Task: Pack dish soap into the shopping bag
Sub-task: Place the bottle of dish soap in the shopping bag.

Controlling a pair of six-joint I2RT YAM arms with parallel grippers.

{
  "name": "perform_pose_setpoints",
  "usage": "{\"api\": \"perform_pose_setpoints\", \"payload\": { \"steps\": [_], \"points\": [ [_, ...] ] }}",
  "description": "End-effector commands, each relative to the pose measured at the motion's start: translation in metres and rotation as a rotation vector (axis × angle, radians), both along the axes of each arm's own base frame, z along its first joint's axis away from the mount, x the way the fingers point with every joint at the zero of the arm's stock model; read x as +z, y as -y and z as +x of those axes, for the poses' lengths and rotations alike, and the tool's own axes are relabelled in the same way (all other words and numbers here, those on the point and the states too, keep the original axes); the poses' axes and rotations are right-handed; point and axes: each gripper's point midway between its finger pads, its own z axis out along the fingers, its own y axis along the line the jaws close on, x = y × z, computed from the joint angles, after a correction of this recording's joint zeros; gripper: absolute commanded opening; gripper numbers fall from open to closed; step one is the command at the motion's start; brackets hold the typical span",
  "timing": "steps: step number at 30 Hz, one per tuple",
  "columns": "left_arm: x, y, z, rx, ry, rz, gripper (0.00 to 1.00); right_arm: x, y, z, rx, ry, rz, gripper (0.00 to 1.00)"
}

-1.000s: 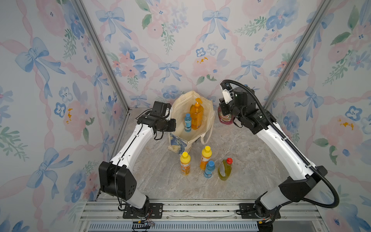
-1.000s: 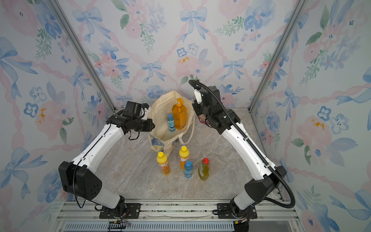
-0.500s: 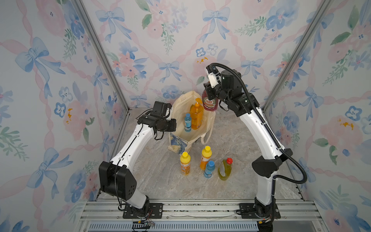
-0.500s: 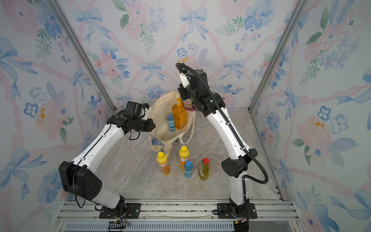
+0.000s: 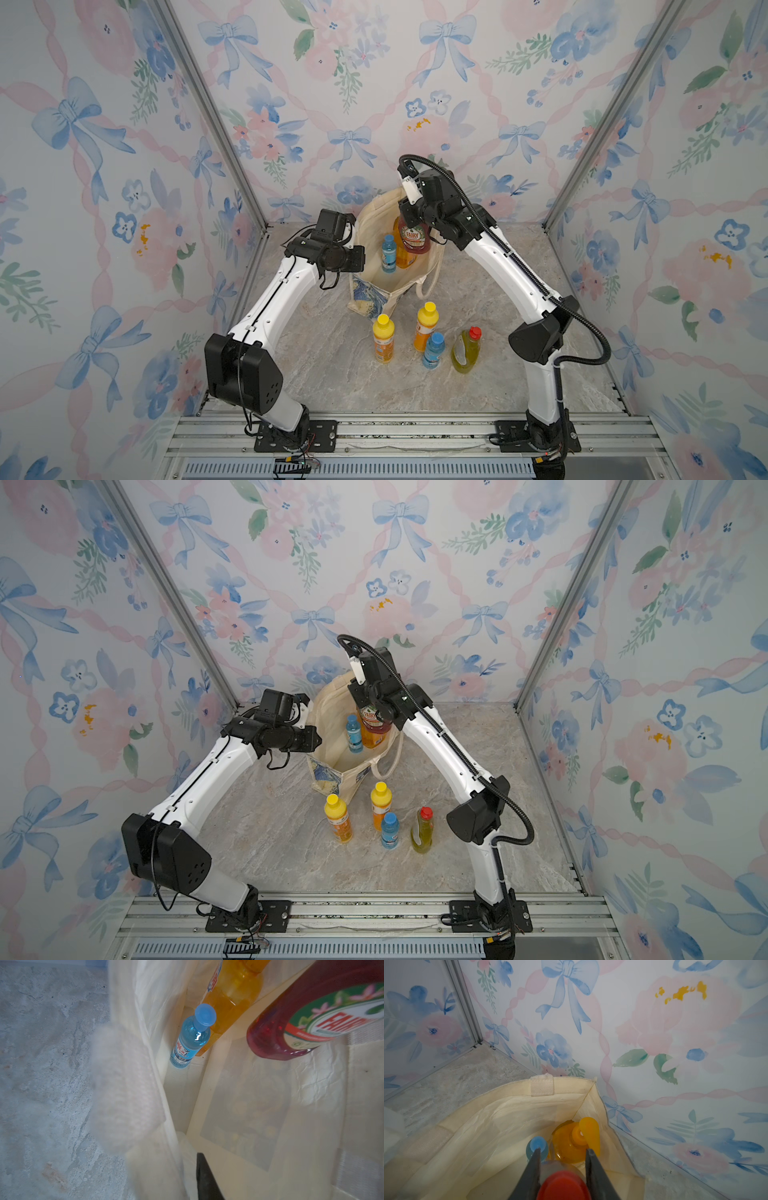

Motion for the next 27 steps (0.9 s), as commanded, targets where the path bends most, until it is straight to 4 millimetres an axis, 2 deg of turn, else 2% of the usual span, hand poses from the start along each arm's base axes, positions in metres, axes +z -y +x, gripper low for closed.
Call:
{"api": "perform_pose_setpoints", "payload": {
  "steps": [1, 7, 19, 22, 27],
  "points": [
    [-0.010, 0.005, 0.001, -0.025, -0.012, 0.012, 0.17, 0.048, -0.007, 0.005, -0.070, 0.157, 0.125, 0.00],
    [-0.013, 0.004, 0.000, -0.023, -0.017, 0.012, 0.17, 0.020, -0.010, 0.011, -0.091, 0.135, 0.136, 0.00],
    [-0.013, 0.003, -0.001, -0.018, -0.017, 0.010, 0.17, -0.018, 0.003, 0.027, -0.166, 0.120, 0.171, 0.00],
    [-0.013, 0.003, -0.002, -0.017, -0.017, 0.010, 0.17, -0.024, 0.008, 0.031, -0.141, 0.114, 0.221, 0.00],
    [-0.013, 0.002, -0.002, -0.014, -0.015, 0.016, 0.17, -0.028, 0.008, 0.027, 0.026, 0.089, 0.345, 0.00]
  ]
}}
